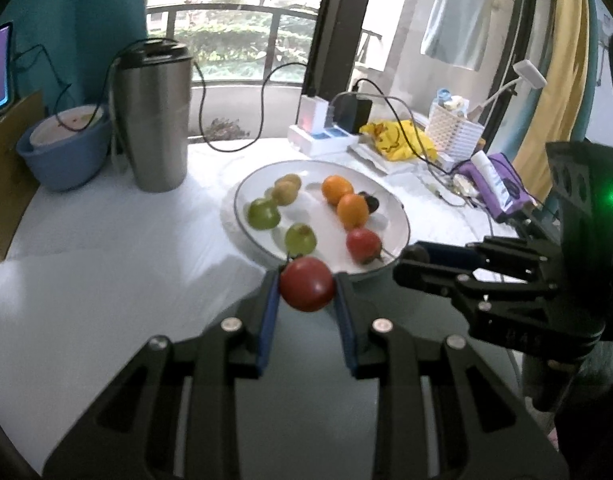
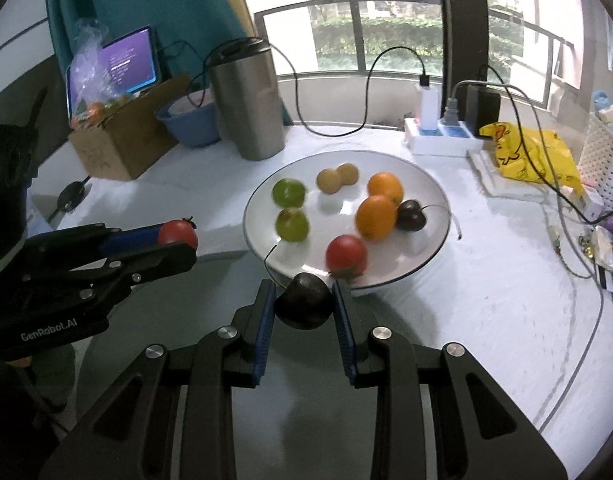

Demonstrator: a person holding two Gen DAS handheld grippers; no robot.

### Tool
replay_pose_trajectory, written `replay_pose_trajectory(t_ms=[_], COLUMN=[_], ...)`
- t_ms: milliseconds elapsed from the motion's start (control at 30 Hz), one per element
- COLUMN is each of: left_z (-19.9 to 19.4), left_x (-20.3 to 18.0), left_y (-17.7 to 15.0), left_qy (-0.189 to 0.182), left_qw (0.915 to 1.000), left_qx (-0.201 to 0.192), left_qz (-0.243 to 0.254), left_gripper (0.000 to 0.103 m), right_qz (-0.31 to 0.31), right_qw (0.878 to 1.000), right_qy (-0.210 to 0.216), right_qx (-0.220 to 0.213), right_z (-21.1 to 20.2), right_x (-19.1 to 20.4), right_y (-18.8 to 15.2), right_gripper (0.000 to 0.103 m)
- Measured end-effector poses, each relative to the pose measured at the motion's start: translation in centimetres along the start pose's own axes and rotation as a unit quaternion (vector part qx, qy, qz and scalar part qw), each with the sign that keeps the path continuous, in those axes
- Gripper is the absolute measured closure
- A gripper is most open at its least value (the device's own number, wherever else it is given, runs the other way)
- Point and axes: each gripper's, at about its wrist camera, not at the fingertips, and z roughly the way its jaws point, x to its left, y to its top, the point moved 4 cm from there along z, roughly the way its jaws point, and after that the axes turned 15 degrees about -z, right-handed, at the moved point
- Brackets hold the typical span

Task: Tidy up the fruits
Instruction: 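Carry the red tomato and dark plum over the white plate with both grippers, then lower the tomato and dark plum onto the plate and open both grippers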

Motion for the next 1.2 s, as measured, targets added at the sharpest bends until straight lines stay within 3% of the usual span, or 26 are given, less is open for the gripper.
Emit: replay_pose_trajectory(t_ms=[567,1200], left_z=[3.9,9.2], left_x=[-1.8,-0.7], left_y=[3.4,4.5], left_qy=[-0.004,0.000], left_qw=[0.9996,0.9992], left_qx=[0.004,0.037], left_qz=[0.026,0.015], left_gripper=[0.074,0.074], right_qz=[0.022,0.002], right_qw=[1.000,0.999], right_qy=[-0.015,-0.046], right_qx=[-0.010,0.013], right_z=[1.0,4.2], right_x=[-4.8,-6.3], right_y=[1.1,1.1], right_gripper=[0.072,0.072])
